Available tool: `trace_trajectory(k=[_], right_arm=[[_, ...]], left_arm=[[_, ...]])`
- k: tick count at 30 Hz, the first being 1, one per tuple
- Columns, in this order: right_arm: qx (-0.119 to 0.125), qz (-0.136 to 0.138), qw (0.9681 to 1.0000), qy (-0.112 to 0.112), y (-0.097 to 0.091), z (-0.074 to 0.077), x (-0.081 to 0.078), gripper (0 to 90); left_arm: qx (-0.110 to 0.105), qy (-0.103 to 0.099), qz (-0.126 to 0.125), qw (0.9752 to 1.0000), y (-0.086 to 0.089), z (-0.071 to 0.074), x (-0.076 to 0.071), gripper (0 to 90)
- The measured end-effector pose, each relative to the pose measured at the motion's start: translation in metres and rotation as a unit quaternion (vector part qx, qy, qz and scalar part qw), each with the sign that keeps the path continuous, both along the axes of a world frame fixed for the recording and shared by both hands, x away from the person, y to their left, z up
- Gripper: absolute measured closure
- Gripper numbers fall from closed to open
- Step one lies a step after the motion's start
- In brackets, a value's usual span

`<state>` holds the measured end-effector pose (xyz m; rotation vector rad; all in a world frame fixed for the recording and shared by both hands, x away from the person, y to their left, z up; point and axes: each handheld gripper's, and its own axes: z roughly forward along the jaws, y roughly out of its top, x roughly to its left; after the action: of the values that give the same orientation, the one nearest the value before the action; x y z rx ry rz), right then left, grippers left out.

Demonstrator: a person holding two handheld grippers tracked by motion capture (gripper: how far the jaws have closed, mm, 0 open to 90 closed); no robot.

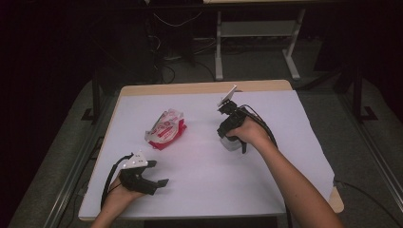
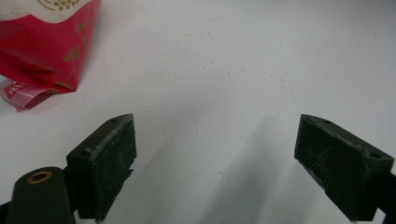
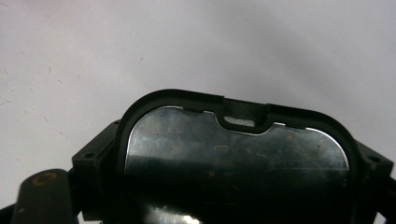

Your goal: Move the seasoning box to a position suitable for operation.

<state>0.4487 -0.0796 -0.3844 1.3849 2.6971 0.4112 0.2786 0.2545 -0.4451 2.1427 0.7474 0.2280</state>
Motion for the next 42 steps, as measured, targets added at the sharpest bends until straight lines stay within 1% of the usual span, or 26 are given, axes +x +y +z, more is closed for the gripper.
trace_trajectory(k=[7, 13, 18, 20, 23, 24, 25, 26, 28, 32, 33, 34, 36, 39, 40, 41, 42], right_arm=[[-0.004, 0.009, 1.0000, -0.002, 0.001, 0.002, -0.001, 14.6], [-0.002, 0.019, 0.9998, -0.003, 0.000, 0.003, -0.003, 14.7], [0.003, 0.035, 0.9994, -0.006, -0.001, 0.008, -0.007, 14.9], [0.005, 0.038, 0.9992, -0.007, -0.001, 0.009, -0.008, 14.9], [0.007, 0.048, 0.9987, -0.015, -0.003, 0.012, -0.012, 14.9], [0.007, 0.054, 0.9984, -0.017, -0.004, 0.013, -0.014, 15.0], [0.007, 0.054, 0.9984, -0.017, -0.004, 0.013, -0.014, 15.0], [0.005, 0.066, 0.9975, -0.027, -0.006, 0.015, -0.017, 15.0], [0.003, 0.069, 0.9972, -0.030, -0.007, 0.016, -0.019, 15.0], [0.011, 0.082, 0.9956, -0.043, -0.012, 0.019, -0.024, 15.0], [0.012, 0.095, 0.9939, -0.055, -0.014, 0.022, -0.028, 15.0], [0.012, 0.095, 0.9939, -0.055, -0.014, 0.022, -0.028, 15.0], [0.016, 0.103, 0.9929, -0.057, -0.016, 0.023, -0.032, 15.1], [0.021, 0.120, 0.9910, -0.056, -0.020, 0.025, -0.036, 15.1], [0.020, 0.131, 0.9895, -0.057, -0.021, 0.025, -0.040, 15.1], [0.020, 0.131, 0.9895, -0.057, -0.021, 0.025, -0.040, 15.1], [0.021, 0.136, 0.9889, -0.056, -0.022, 0.026, -0.042, 15.1]], left_arm=[[-0.005, 0.001, 0.002, 1.0000, 0.000, 0.000, 0.000, 12.3], [-0.002, 0.001, 0.003, 1.0000, 0.000, 0.000, 0.000, 12.4], [-0.002, 0.001, 0.002, 1.0000, 0.000, -0.001, 0.000, 12.4], [-0.002, 0.001, 0.002, 1.0000, 0.000, -0.001, 0.000, 12.4], [-0.006, 0.000, 0.003, 1.0000, 0.000, -0.001, 0.000, 12.4], [-0.009, 0.003, 0.003, 1.0000, 0.001, -0.001, 0.001, 12.4], [-0.009, 0.003, 0.003, 1.0000, 0.001, -0.001, 0.001, 12.4], [-0.010, 0.005, 0.004, 0.9999, 0.001, -0.001, 0.001, 12.4], [-0.009, 0.005, 0.005, 0.9999, 0.002, -0.002, 0.001, 12.4], [-0.009, 0.003, 0.005, 0.9999, 0.002, -0.001, 0.002, 12.4], [-0.007, 0.003, 0.005, 1.0000, 0.002, -0.002, 0.002, 12.4], [-0.007, 0.003, 0.005, 1.0000, 0.002, -0.002, 0.002, 12.4], [-0.009, 0.005, 0.006, 0.9999, 0.002, -0.002, 0.002, 12.4], [-0.007, 0.005, 0.005, 1.0000, 0.001, -0.002, 0.002, 12.3], [-0.007, 0.004, 0.005, 1.0000, 0.001, -0.002, 0.002, 12.4], [-0.007, 0.004, 0.005, 1.0000, 0.001, -0.002, 0.002, 12.4], [-0.007, 0.003, 0.004, 1.0000, 0.001, -0.002, 0.002, 12.4]])
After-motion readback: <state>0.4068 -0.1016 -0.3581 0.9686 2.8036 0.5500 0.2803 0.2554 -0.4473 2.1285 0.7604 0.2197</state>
